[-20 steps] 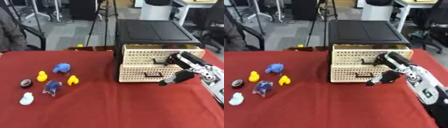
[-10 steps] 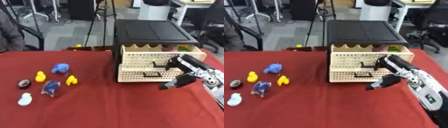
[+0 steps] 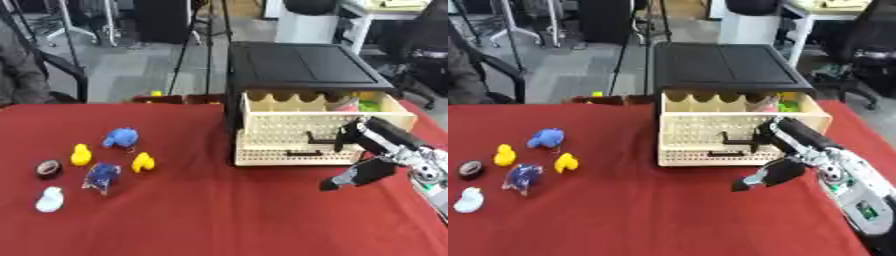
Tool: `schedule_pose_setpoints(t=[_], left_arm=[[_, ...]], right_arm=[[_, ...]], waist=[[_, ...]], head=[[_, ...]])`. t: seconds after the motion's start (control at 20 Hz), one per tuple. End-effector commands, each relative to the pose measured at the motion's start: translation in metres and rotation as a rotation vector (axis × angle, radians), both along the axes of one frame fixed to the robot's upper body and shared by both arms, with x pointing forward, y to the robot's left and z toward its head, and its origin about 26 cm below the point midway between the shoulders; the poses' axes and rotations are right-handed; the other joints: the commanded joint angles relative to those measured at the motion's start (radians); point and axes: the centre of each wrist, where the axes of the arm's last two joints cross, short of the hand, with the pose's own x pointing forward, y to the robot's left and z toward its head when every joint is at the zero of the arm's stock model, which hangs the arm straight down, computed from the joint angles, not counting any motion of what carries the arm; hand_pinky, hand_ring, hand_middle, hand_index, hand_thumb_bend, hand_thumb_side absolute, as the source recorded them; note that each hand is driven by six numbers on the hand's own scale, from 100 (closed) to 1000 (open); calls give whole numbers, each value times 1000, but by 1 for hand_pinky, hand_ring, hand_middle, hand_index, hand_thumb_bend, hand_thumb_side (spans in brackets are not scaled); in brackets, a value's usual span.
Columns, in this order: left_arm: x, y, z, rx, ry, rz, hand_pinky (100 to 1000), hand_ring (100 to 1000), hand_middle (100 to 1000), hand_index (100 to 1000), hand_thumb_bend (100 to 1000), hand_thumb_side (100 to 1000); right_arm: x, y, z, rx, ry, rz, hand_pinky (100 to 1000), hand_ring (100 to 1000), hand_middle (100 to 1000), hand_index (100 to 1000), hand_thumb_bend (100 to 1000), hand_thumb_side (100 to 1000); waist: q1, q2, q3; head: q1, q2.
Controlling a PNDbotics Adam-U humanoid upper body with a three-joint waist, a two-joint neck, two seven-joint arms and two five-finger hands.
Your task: Pick up objects from table and place into drawer.
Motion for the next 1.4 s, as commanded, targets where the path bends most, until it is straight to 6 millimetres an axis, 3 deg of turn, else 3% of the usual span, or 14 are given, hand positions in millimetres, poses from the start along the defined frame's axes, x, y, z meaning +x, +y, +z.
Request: schedule_pose_setpoints(t=[0.05,0.9,1.1,1.15,1.4], left_arm=[[-1,7,16,30,-32,5,706,655,635,789,219,964],[-2,9,15,33,-30,12,707,655,635,789,217,966],[-2,9,15,33,-30,12,707,655,635,789,217,965],[-2,9,15,33,-30,12,707,655,635,789,217,965],[-2,9,15,33,-29,15,707,655,635,789,218,965]], right_arm=[[-4,-5,14,-22,-33,-5,100,100,103,475,1000,512],[-15,-4,6,-1,-26,-11,100,100,106,480,1000,506],[-15,-4,7,9,-35,-14,100,100,109,532,1000,514],[-15,-4,7,13,-40,-15,100,100,112,599,1000,520],[-15,-3,8,28,-59,-22,100,100,113,682,1000,534]], waist=[[1,-12,-2],[0,-14,-8],[0,-14,-9],[1,-14,-9],[1,-14,-9]], head=[[3,4],[4,5],[5,3],[5,3],[5,2]])
